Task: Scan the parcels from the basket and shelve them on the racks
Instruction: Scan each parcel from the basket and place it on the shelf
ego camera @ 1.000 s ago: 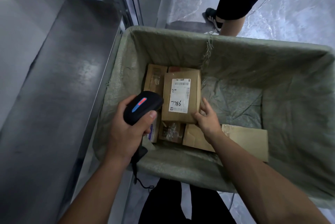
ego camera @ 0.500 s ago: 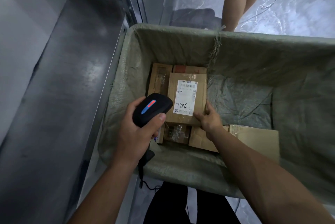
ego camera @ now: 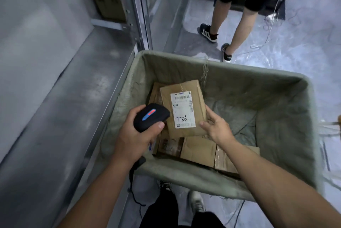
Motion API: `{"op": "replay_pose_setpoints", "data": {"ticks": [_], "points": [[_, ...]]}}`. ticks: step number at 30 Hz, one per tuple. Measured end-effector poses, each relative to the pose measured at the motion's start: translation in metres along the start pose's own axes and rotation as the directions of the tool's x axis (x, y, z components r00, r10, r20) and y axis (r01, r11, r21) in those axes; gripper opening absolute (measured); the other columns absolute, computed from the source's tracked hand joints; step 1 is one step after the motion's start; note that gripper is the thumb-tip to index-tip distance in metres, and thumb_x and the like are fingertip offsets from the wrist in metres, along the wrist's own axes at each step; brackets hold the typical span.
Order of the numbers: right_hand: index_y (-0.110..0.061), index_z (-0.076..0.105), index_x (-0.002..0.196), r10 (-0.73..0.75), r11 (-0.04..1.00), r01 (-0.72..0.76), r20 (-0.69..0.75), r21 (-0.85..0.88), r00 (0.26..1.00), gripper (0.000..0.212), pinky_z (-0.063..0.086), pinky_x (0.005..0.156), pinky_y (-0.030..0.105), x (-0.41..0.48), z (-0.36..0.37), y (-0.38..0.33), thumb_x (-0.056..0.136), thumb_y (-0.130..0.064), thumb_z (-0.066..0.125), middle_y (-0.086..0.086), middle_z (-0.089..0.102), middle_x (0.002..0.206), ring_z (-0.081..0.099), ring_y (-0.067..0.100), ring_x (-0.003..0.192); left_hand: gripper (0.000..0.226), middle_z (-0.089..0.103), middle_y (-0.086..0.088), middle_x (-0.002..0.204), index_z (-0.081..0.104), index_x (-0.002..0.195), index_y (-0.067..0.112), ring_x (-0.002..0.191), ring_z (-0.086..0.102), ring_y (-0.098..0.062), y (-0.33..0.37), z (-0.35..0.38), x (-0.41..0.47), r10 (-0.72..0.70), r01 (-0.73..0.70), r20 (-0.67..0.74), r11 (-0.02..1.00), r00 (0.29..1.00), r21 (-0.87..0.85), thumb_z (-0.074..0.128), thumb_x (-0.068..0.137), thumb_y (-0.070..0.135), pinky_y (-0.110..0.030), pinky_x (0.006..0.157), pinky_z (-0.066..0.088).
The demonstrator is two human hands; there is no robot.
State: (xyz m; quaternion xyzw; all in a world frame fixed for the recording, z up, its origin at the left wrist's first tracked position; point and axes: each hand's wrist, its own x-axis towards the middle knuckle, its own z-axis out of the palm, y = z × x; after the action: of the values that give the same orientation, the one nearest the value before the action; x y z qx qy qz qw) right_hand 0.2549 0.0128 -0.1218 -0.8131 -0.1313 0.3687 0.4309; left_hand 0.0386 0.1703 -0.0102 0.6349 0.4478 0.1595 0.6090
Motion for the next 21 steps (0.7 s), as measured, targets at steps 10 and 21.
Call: {"op": "replay_pose_setpoints", "data": {"ticks": [10,21], "points": [[-0.041,0.041,0.151,-0.259,0.96,0.263,-0.05,0.099,0.965,0.072,0.037,0.116,0.029,-0.055,-0.041,-0.038,0.094,-0.006,0.067,-0.014,0.056,0.142,0.055,0.004,0.125,0.05,0.069,-0.009,0.075,0.066,0.117,0.026,0.054,0.057,-0.022,0.051,0.037,-0.095,0.08,-0.135,-0.242,0.966,0.967,-0.221,0.076,0.069,0.034,-0.033,0.056,0.049],[-0.045,0.038,0.152,-0.408,0.908,0.411,-0.052,0.076,0.911,0.071,0.033,0.117,0.027,-0.1,-0.077,-0.064,0.095,-0.015,0.067,-0.014,0.057,0.142,0.051,0.005,0.13,0.03,0.064,-0.005,0.066,0.065,0.115,0.023,0.059,0.055,-0.025,0.074,0.065,-0.187,0.108,-0.23,-0.386,0.931,0.916,-0.285,0.078,0.088,0.017,-0.034,0.056,0.048]]}}
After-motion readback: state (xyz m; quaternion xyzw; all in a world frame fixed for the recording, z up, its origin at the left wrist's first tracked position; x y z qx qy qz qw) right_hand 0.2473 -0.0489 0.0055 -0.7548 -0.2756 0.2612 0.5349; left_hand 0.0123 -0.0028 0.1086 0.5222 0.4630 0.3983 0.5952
